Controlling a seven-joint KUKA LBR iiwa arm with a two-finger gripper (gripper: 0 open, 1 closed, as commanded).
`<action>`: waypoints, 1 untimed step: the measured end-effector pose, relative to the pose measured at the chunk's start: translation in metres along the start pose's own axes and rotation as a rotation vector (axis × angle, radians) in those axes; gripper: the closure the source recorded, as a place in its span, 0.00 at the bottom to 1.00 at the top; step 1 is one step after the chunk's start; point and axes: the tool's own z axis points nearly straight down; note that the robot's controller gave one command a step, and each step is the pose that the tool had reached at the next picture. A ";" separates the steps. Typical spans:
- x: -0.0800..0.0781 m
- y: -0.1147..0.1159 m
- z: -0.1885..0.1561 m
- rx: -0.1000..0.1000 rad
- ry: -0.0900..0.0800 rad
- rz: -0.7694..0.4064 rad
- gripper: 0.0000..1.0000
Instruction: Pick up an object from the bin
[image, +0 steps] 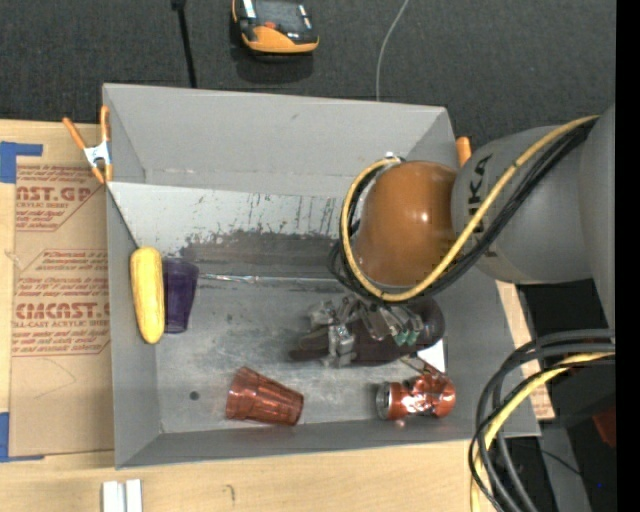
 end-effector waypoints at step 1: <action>0.000 0.000 -0.016 0.001 -0.003 0.000 1.00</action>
Offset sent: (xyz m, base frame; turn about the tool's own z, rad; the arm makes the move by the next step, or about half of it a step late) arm 0.0000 0.0000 0.0063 0.0000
